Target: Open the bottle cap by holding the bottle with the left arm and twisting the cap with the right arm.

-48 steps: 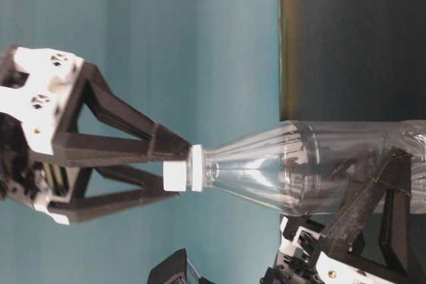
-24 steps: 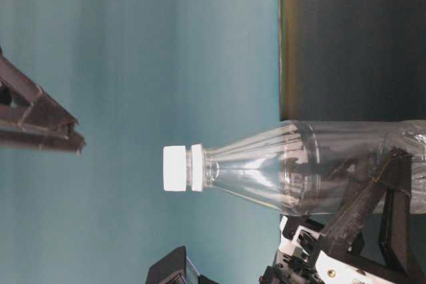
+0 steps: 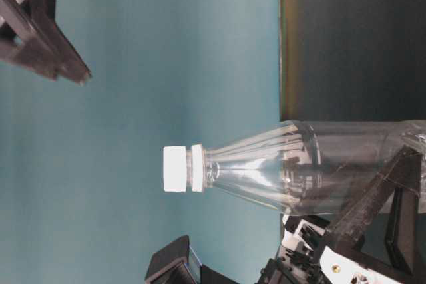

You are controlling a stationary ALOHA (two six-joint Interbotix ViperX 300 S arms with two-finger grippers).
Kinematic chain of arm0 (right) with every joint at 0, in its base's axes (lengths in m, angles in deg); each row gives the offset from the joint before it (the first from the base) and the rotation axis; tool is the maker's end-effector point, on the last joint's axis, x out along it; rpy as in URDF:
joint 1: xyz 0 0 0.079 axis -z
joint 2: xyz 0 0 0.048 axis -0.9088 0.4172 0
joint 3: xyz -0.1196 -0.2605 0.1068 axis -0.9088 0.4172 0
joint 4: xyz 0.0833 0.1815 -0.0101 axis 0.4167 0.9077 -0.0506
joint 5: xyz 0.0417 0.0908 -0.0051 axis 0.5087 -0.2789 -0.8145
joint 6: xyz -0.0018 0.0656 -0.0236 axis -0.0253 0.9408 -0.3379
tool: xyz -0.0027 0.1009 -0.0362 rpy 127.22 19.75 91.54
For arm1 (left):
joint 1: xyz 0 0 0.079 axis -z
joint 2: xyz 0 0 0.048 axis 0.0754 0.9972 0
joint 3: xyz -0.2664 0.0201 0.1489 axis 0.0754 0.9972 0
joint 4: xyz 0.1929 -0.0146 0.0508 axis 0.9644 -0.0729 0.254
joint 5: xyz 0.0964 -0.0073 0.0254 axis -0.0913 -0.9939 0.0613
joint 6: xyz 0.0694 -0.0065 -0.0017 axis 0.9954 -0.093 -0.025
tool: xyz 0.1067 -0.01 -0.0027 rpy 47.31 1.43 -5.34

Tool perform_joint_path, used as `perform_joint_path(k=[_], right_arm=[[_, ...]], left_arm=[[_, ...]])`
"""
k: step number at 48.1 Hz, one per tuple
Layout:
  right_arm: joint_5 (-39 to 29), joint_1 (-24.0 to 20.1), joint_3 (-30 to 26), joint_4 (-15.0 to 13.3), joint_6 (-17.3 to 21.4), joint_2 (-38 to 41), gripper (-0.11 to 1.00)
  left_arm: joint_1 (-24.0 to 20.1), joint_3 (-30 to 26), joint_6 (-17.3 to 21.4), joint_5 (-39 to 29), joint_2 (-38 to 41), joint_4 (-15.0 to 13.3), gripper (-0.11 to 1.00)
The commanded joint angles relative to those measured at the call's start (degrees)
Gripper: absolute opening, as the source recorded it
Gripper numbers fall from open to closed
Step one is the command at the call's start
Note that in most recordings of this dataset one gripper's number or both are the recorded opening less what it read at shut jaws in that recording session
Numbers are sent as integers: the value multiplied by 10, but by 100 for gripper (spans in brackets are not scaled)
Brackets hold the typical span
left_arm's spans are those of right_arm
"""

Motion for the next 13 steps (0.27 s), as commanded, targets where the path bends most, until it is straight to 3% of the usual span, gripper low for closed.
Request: perform_joint_path(k=[1,13], right_arm=[[37,-13,30,0,11,-47,78],[143,-12,105,1,13,-130,78]], left_arm=[[-8,1,-1,-9,-10,1,99],[-13,2,9,-30,-56,1,99]])
